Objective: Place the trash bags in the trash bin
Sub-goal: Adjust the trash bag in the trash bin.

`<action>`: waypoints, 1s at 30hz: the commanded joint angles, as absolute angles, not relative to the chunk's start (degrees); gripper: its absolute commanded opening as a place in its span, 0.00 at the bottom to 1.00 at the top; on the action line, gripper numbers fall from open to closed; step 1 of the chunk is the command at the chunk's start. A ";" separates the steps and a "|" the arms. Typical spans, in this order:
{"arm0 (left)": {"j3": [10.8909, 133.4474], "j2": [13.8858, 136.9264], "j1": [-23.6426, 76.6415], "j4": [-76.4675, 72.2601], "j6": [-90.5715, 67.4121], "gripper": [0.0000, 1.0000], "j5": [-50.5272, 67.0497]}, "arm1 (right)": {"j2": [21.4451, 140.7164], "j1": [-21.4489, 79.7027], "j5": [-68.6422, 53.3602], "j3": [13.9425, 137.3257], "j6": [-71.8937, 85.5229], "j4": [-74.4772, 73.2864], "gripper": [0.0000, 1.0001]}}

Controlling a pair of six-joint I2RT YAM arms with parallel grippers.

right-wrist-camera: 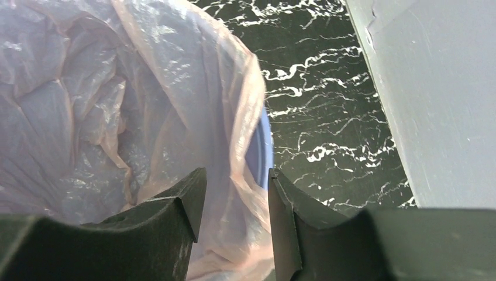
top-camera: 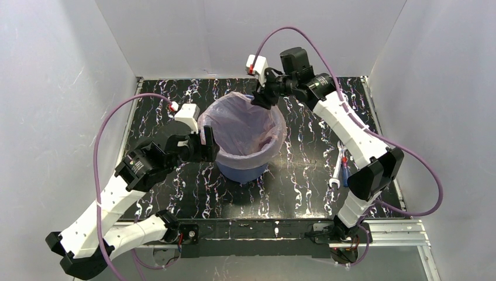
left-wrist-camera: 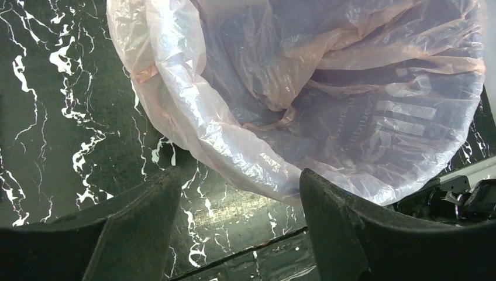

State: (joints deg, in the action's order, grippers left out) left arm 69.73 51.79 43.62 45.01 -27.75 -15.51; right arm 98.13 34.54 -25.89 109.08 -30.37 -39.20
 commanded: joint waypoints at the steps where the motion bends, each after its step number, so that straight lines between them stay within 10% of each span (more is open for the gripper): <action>1: 69.50 51.68 43.68 43.86 -28.04 0.69 -14.24 | 100.54 37.36 -26.40 112.80 -32.15 -39.05 0.51; 30: 70.49 55.45 43.59 45.80 -25.95 0.47 -14.50 | 106.67 37.45 -18.62 118.22 -29.45 -34.62 0.05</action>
